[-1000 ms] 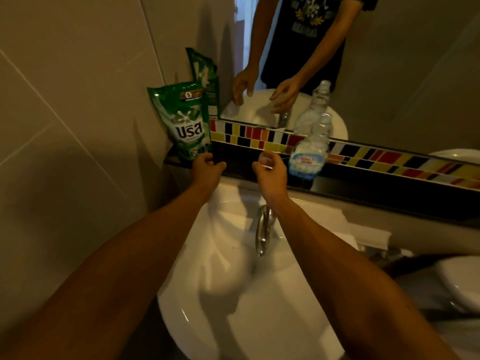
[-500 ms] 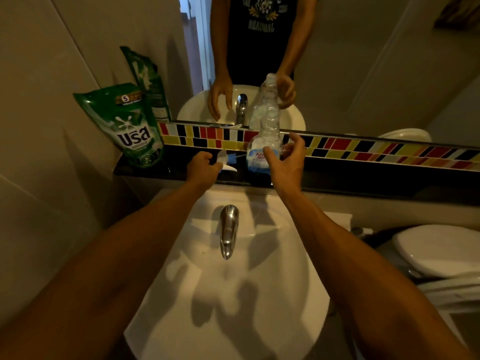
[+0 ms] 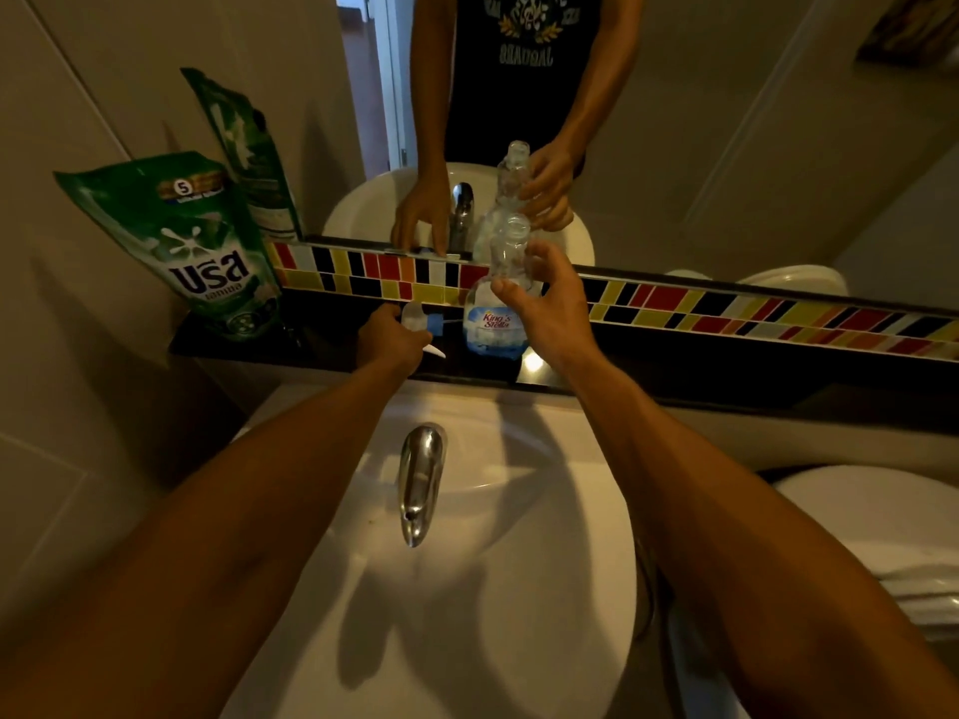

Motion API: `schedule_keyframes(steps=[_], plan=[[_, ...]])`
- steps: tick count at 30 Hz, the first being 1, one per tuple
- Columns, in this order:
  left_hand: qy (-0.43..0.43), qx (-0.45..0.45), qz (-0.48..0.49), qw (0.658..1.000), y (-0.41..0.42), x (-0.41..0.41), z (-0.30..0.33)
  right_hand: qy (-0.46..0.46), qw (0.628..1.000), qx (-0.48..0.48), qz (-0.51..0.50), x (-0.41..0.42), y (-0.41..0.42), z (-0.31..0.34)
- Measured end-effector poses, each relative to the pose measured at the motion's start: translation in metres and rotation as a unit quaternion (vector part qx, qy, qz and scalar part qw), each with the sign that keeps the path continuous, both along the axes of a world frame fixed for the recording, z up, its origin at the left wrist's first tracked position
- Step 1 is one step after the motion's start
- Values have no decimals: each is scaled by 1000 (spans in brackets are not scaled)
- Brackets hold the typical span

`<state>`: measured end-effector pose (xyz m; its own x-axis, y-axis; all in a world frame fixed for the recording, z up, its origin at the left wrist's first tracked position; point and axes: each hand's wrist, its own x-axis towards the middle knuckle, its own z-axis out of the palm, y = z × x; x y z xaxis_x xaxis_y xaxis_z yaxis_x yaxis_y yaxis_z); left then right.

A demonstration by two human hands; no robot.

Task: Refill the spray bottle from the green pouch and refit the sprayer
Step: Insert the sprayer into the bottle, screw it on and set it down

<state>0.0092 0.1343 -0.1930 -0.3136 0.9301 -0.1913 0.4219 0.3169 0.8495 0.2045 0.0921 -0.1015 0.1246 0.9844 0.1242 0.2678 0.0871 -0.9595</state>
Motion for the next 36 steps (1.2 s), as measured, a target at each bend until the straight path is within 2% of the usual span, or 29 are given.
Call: schedule_keyframes(steps=[5, 11, 18, 23, 36], plan=[[-41, -4, 20, 999, -1, -1, 0, -21, 999, -7, 26, 6, 4, 1], [-150, 38, 47, 987, -12, -32, 14, -37, 995, -53, 71, 12, 6, 13], [-221, 131, 82, 963, -26, -77, 61, -29, 994, -44, 91, 8, -15, 22], [-304, 137, 90, 938, -30, -98, 109, -14, 996, -25, 86, 7, -37, 35], [-301, 224, 40, 926, -38, -132, 228, -57, 995, -51, 60, 1, -92, 41]])
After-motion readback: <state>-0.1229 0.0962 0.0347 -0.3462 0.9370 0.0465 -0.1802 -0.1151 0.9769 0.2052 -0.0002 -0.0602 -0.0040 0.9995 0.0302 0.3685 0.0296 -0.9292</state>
